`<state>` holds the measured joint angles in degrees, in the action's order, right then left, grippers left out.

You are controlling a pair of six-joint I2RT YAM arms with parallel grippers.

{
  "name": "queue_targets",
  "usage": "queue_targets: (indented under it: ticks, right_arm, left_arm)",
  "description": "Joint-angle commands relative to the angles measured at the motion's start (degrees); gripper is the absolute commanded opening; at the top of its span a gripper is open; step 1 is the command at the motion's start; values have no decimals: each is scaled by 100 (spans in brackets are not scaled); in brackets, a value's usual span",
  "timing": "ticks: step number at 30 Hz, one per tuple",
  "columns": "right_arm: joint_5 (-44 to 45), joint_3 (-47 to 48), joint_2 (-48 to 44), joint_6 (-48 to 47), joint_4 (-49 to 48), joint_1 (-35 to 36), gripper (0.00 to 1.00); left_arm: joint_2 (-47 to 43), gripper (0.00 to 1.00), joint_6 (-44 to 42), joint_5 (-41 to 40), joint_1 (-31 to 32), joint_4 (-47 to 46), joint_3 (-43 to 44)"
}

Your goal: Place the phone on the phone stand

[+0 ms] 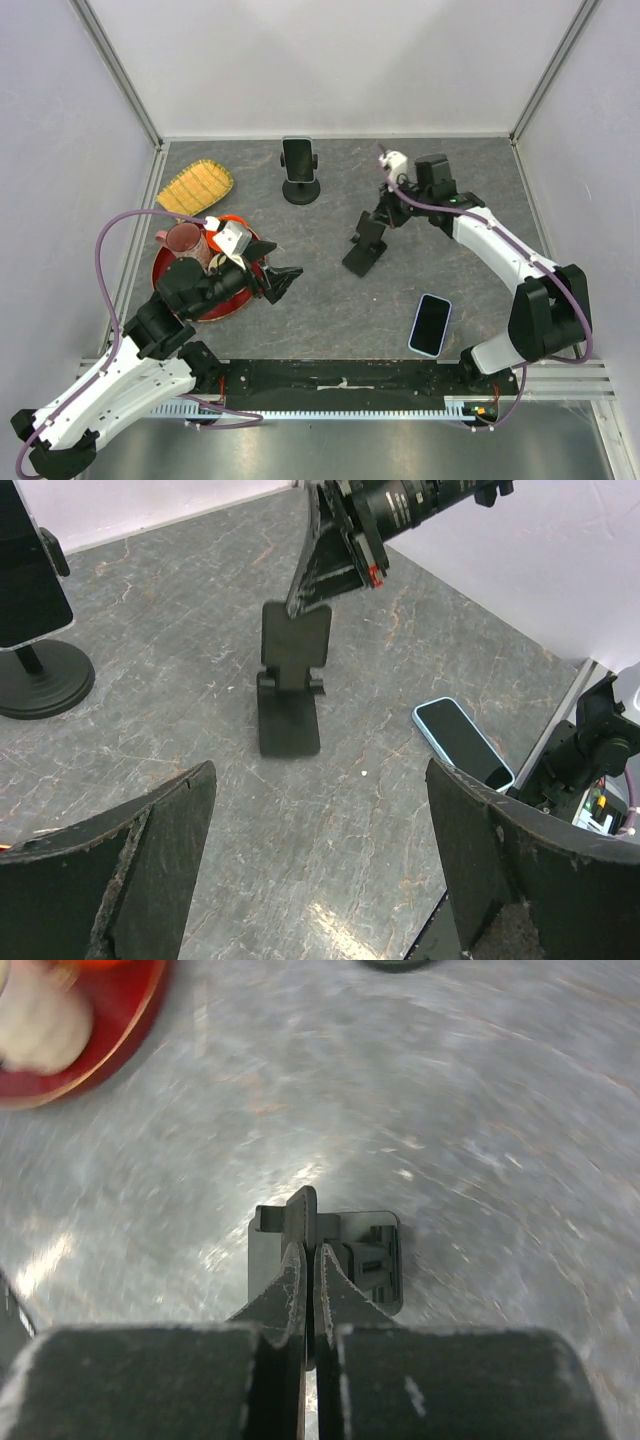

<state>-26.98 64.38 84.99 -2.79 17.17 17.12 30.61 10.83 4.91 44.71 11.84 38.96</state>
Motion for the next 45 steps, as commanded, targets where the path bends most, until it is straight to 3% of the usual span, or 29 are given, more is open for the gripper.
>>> queue_targets:
  ticks: [1,8,10,11,12,16,17,19,20,25,26,28,30,31,34,39,45]
  right_arm:
    - [-1300,548,202,-1882,629,422,0]
    - [-1714,1024,799,-2683,1568,669,1]
    - [-1522,1102,923,-2841,1736,731,9]
    - [-1416,1086,932,-2824,1781,783,25]
    - [-1267,1068,897,-2780,1781,792,34]
    - [-388,867,520,-1850,1360,862,57]
    - [292,770,379,-1257,1011,993,77]
    - [1418,542,-69,-533,684,1231,97]
    - [2268,523,-175,-252,622,1458,98]
    - [4586,970,-220,3806,1699,1750,98]
    - [4953,1058,-168,4221,2128,2142,98]
    - [6567,1444,78,5530,2700,3054,98]
    - [7824,2292,657,6731,3561,3489,98]
    - [8040,2516,859,6947,4113,3786,98]
    - [8077,2921,1449,7073,4198,4017,98]
    - [8885,3633,2162,7775,5199,4378,98]
    - [8860,3362,2206,7470,4868,4343,98]
  left_arm:
    - [-64,91,-257,-121,-15,-155,-55]
    - [-20,91,-274,-139,-15,-155,-55]
    - [-38,91,-274,-157,-23,-155,-73]
    - [-46,91,-274,-165,-15,-155,-73]
    - [-46,91,-274,-165,-23,-164,-81]
    - [-46,91,-274,-200,-24,-155,-82]
    - [-46,91,-274,-201,-24,-155,-73]
    - [-38,91,-274,-218,-15,-164,-82]
    - [-38,91,-274,-218,-15,-155,-82]
    - [-2,91,-283,-236,-41,-182,-55]
    - [-2,91,-283,-253,-59,-208,-55]
    - [-11,91,-283,-253,-76,-208,-46]
    - [-46,91,-283,-253,-85,-217,-64]
    - [-38,91,-275,-253,-94,-208,-55]
    - [-108,91,-274,-271,-94,-173,-64]
    - [-196,91,-283,-350,-85,-129,-90]
    - [-196,91,-292,-350,-94,-129,-73]
